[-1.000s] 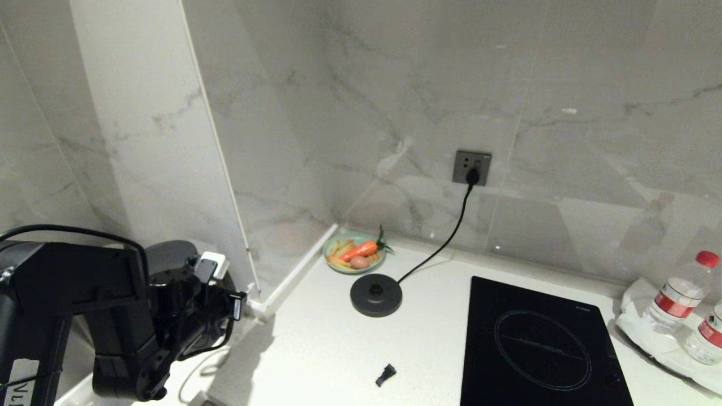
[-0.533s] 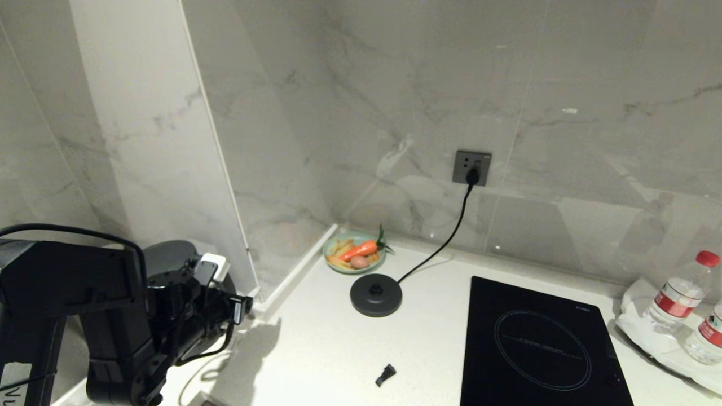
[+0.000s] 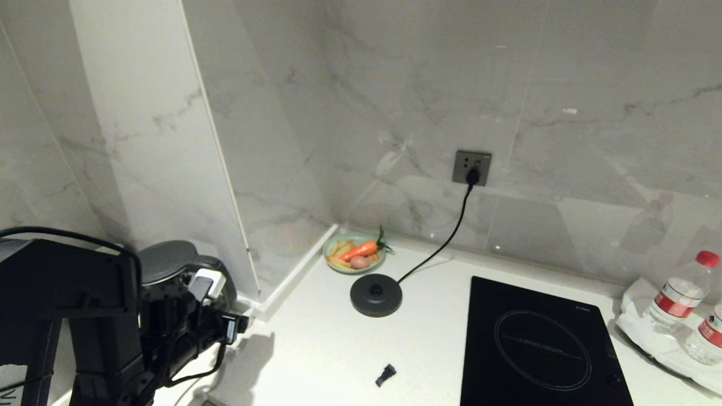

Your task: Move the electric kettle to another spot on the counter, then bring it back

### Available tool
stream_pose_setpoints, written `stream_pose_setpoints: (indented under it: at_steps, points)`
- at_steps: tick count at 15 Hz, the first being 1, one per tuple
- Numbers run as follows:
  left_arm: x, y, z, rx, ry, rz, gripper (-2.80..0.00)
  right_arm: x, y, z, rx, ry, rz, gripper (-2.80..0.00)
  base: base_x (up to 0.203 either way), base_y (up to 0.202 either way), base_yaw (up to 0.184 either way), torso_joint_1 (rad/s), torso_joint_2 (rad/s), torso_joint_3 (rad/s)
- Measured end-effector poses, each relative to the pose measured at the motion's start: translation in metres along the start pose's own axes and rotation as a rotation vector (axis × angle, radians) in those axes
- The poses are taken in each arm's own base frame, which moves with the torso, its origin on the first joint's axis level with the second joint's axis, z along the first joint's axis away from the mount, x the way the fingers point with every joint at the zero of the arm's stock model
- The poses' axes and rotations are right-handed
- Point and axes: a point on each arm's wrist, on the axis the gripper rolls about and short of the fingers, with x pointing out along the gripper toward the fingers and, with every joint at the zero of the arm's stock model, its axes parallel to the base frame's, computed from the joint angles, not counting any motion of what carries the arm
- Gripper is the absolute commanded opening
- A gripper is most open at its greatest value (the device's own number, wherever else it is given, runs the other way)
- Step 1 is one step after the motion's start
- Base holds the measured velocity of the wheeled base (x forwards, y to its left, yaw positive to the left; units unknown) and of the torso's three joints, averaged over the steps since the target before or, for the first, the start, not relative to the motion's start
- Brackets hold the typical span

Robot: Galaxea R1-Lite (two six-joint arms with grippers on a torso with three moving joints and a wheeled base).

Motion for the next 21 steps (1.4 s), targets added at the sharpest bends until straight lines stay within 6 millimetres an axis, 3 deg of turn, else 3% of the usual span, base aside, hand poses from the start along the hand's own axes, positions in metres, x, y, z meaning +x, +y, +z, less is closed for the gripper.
stream_pose_setpoints:
  at_steps: [5,21]
  points:
    - [-0.014,-0.006,0.002,0.002,0.016,0.034,0.00,0.000,0.000,0.000,0.000,0.000,0.000,-2.80,0.000,0.000,0.000,0.000,0.00,0.000]
    - [-0.098,-0.022,0.008,-0.061,0.047,-0.039,0.00,0.000,0.000,0.000,0.000,0.000,0.000,-2.80,0.000,0.000,0.000,0.000,0.00,0.000]
